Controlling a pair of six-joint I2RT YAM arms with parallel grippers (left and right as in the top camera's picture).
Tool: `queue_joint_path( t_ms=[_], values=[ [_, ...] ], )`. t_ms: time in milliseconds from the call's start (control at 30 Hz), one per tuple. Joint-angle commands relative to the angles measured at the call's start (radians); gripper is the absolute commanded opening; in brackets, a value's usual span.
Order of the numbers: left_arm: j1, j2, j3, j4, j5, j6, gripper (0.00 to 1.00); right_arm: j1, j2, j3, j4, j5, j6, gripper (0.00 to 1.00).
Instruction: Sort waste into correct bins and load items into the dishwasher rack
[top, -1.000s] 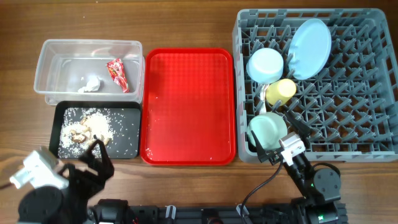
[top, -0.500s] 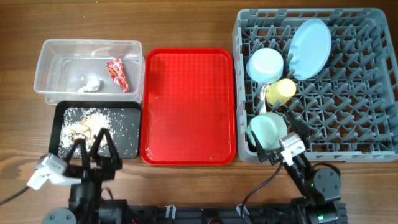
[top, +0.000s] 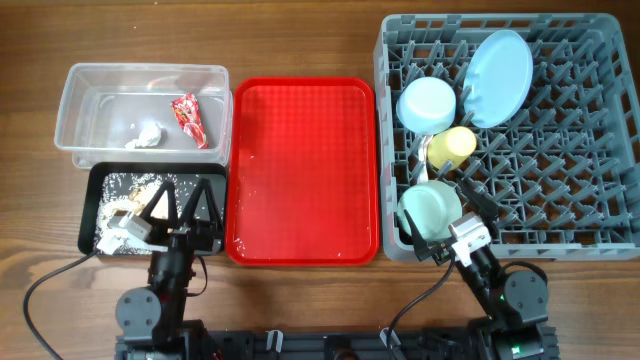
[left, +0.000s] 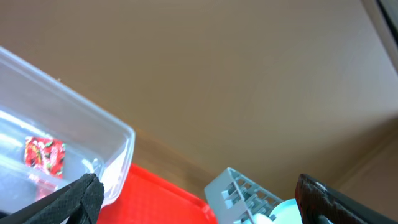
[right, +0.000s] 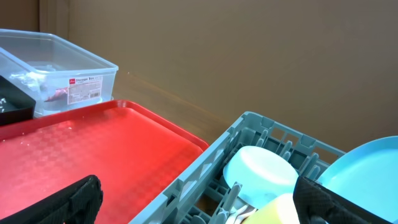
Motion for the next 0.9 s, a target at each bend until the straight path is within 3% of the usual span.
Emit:
queue_joint_path(
  t_ms=[0,133,267,333,867],
  values=[
    [0.008,-0.011,-0.052,-0.042,-0.020,0.012,1.00,0.000,-0.010,-0.001,0.003,-0.010,-0.012,1.00],
    [0.008,-0.011,-0.052,-0.189,-0.124,0.014,1.00,0.000,-0.010,-0.001,0.003,-0.010,-0.012,1.00],
    [0.007,-0.011,-0.052,-0.186,-0.118,0.227,1.00,0.000,-0.010,-0.001,0.003,-0.010,-0.012,1.00],
    [0.007,-0.011,-0.052,-0.186,-0.113,0.275,1.00,0.000,-0.010,-0.001,0.003,-0.010,-0.012,1.00],
    [0.007,-0.011,-0.052,-0.185,-0.114,0.275,1.00,0.000,-0.010,-0.001,0.003,-0.010,-0.012,1.00]
  ],
)
